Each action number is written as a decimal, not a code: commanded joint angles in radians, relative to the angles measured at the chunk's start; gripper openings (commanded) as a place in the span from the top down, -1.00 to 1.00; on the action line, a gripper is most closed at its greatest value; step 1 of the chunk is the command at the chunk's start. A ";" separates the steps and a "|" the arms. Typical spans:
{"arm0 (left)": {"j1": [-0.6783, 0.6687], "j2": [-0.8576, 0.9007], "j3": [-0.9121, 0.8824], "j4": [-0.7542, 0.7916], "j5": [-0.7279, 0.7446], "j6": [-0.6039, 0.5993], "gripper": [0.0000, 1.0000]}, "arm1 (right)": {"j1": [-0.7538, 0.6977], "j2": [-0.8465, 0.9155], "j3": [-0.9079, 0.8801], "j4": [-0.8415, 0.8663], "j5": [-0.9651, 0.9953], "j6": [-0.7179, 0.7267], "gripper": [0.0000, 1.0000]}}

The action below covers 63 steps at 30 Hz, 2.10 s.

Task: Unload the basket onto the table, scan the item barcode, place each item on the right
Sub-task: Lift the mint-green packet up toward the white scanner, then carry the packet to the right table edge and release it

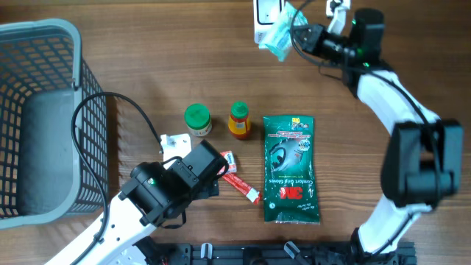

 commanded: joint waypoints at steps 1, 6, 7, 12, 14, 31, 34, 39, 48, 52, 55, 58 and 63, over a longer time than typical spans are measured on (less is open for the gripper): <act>0.000 -0.007 0.012 0.000 0.001 0.017 -1.00 | 0.060 0.124 0.212 -0.005 0.079 0.098 0.91; 0.000 -0.007 0.012 0.000 0.001 0.017 -1.00 | 0.085 0.256 0.342 -0.040 0.246 0.247 0.91; 0.000 -0.007 0.012 0.000 0.001 0.017 -1.00 | 0.085 0.264 0.342 -0.042 0.262 0.259 0.91; 0.000 -0.007 0.012 0.000 0.001 0.017 -1.00 | 0.086 0.270 0.342 -0.050 0.264 0.258 0.91; 0.000 -0.007 0.012 0.000 0.001 0.017 -1.00 | 0.086 0.270 0.342 -0.049 0.230 0.253 0.91; 0.000 -0.007 0.012 0.000 0.001 0.017 -1.00 | -0.473 -0.033 0.336 -0.657 0.276 -0.014 0.91; 0.000 -0.007 0.012 0.000 0.001 0.017 -1.00 | -0.570 -0.018 0.316 -0.699 0.396 -0.039 0.91; 0.000 -0.007 0.012 0.000 0.001 0.017 -1.00 | -0.676 0.056 0.299 -0.722 0.641 -0.090 0.91; 0.000 -0.007 0.012 0.000 0.001 0.017 -1.00 | -0.842 0.169 0.300 -0.772 0.797 -0.089 0.90; 0.000 -0.007 0.012 0.000 0.001 0.017 -1.00 | -0.902 0.169 0.300 -0.787 0.800 -0.089 0.71; 0.000 -0.007 0.012 0.000 0.001 0.017 -1.00 | -0.924 0.161 0.300 -0.824 0.736 -0.098 -0.47; 0.000 -0.007 0.012 0.000 0.001 0.017 -1.00 | -0.926 0.098 0.302 -0.849 0.558 -0.114 -0.99; 0.000 -0.007 0.012 0.000 0.001 0.017 -1.00 | -0.906 -0.106 0.302 -0.906 0.420 -0.069 -1.00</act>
